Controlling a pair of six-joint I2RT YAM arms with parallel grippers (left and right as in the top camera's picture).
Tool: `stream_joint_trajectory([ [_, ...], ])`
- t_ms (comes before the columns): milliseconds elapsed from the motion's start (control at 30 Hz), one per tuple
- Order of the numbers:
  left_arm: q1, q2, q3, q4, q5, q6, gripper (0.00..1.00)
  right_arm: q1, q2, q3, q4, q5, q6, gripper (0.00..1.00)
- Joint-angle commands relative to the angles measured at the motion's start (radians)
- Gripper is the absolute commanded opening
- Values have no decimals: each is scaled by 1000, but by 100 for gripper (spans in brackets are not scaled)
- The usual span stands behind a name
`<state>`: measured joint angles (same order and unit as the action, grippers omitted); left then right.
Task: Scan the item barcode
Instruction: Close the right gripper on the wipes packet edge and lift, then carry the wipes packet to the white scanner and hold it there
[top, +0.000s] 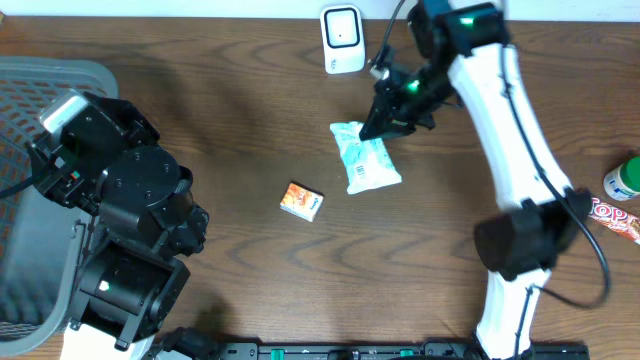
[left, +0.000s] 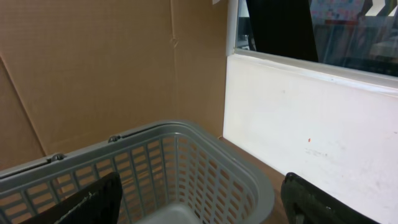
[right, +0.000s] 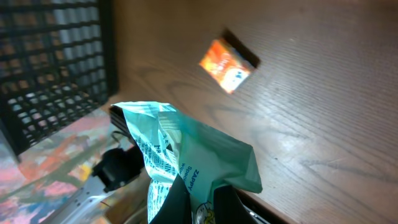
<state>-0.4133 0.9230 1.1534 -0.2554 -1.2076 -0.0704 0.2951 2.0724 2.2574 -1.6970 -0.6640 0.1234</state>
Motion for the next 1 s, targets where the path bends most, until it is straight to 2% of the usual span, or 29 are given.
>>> stream_joint_trajectory([
  [0, 5, -1, 0, 2, -16, 13, 82, 8, -83, 18, -2, -52, 42, 1],
  [433, 5, -1, 0, 2, -16, 13, 82, 8, -139, 18, 2, -16, 48, 1],
  [533, 5, -1, 0, 2, -16, 13, 82, 22, -139, 18, 66, 193, 48, 1],
  [600, 5, -1, 0, 2, -16, 13, 82, 45, -143, 18, 154, 368, 48, 1],
  [733, 5, -1, 0, 2, -16, 13, 82, 90, -153, 18, 348, 528, 1, 1],
  [967, 5, -1, 0, 2, -16, 13, 82, 153, -128, 17, 705, 988, -64, 1],
])
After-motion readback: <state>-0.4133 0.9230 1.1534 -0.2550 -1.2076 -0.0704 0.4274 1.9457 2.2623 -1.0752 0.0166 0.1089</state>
